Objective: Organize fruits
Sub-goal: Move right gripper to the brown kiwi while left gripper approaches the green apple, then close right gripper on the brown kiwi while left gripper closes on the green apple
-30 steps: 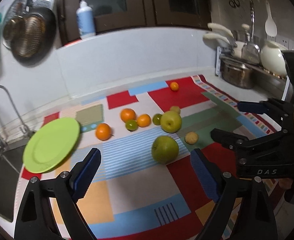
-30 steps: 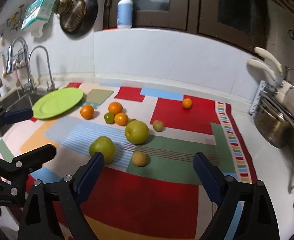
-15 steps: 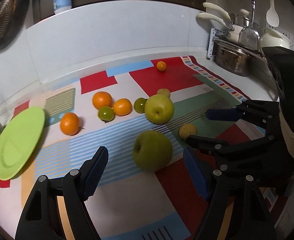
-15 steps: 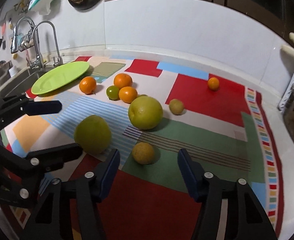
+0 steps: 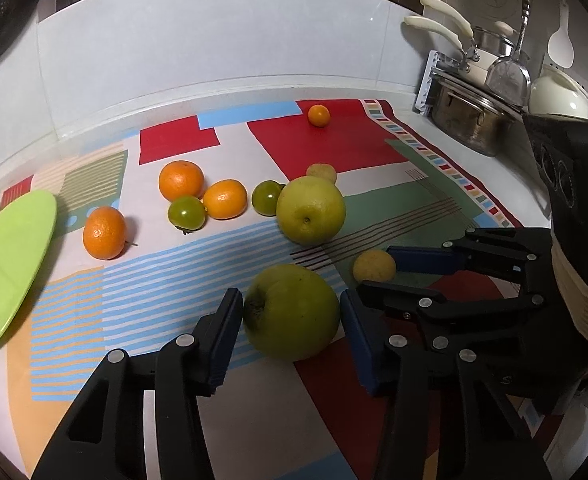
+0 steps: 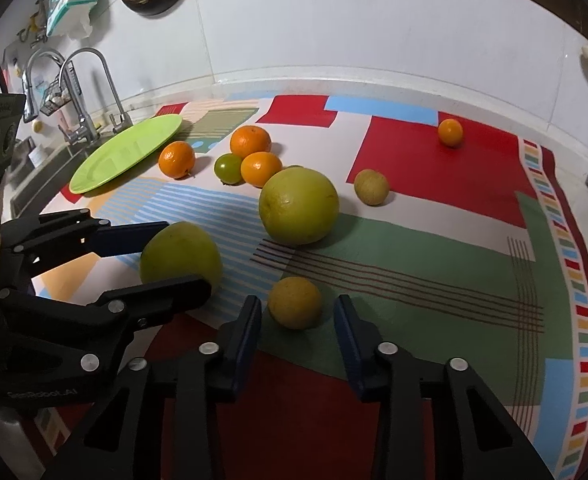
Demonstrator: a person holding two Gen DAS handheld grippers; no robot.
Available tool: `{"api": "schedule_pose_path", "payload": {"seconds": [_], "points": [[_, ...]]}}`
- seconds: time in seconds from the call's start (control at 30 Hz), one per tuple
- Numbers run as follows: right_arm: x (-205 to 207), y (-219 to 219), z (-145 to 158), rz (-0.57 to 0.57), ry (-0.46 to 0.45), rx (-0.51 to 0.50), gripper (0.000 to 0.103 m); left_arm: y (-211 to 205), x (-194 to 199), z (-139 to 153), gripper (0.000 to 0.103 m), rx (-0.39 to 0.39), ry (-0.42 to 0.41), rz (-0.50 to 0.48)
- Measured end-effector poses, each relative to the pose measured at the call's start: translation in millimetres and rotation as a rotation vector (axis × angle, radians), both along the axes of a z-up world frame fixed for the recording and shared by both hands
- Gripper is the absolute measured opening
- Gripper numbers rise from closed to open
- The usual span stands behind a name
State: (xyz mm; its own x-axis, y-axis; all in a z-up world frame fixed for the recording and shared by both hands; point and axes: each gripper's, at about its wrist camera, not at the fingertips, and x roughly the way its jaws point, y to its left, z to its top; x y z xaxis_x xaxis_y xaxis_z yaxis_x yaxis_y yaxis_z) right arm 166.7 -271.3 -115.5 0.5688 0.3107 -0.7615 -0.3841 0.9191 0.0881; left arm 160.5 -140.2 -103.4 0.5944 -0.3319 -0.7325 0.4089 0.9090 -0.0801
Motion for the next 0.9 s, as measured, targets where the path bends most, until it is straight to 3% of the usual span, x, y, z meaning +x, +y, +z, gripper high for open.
{"api": "schedule_pose_path", "payload": {"seconds": [0.2, 0.47, 0.9], "points": [[0.3, 2.9, -1.3, 0.004, 0.005, 0.002, 0.029, 3.9, -3.9, 1.9, 0.049, 0.009, 0.006, 0.018], [-9.8, 9.7, 4.1, -0.007, -0.018, 0.0, 0.029, 21.1, -17.4, 10.4, 0.049, 0.011, -0.006, 0.069], [-46.1, 46.0, 44.5, -0.074, -0.091, 0.046, 0.029, 69.7, -45.1, 42.7, 0.049, -0.002, -0.062, 0.138]]}}
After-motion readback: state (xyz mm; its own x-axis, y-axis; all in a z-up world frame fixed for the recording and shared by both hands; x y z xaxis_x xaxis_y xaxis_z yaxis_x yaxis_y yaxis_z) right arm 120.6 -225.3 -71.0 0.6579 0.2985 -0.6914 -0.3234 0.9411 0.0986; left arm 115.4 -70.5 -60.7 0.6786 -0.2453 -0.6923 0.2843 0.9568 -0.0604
